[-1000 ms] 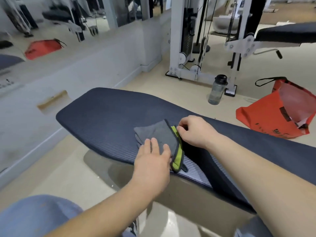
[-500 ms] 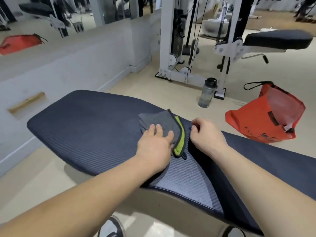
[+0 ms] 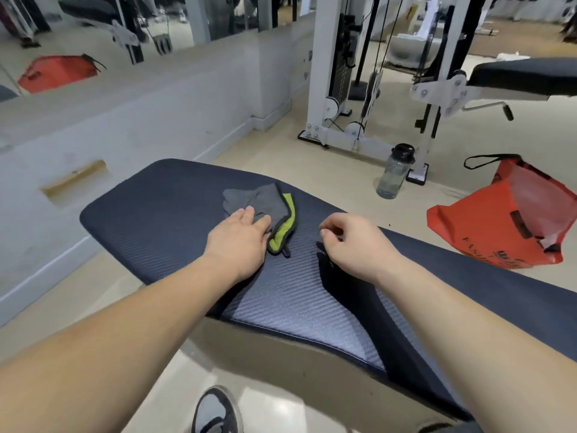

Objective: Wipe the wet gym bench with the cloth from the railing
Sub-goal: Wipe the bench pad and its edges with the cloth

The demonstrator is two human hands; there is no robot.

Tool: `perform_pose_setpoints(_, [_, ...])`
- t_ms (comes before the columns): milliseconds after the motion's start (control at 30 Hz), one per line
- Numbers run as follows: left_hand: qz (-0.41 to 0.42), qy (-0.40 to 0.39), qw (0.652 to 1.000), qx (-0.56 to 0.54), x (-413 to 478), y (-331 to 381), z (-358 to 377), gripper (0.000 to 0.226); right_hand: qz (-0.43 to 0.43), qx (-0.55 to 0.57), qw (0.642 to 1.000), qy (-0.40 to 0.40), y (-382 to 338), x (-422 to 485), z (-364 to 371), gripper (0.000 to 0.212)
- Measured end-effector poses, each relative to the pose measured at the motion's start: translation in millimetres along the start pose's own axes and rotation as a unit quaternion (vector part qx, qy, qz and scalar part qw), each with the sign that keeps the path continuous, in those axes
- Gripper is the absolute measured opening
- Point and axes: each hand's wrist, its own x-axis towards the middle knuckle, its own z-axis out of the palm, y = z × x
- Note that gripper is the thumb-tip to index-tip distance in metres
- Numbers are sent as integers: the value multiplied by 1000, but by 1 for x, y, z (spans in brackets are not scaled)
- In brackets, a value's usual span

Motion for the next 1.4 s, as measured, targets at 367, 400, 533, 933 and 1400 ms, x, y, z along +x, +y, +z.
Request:
perform_pose_setpoints(367, [-58, -45, 994, 85, -127, 17, -14, 46, -101, -33, 991, -79, -69, -6, 32, 24])
perform_pose_setpoints(400, [-35, -52, 995, 84, -130, 13, -18, 45, -105, -31, 991, -79, -74, -6, 34, 24])
perform_pose_setpoints(533, [6, -63, 994, 93, -119, -35, -33, 41, -115, -18, 990, -78, -86, 0, 46, 23])
perform_pose_setpoints(933, [-133, -11, 991, 23, -63, -188, -8, 45, -163, -21, 986, -26, -147, 54, 106, 36])
perform_pose_setpoints(1400, [-218, 1, 975, -49, 41, -263, -4, 49, -107, -120, 987, -17, -145, 191, 112, 42])
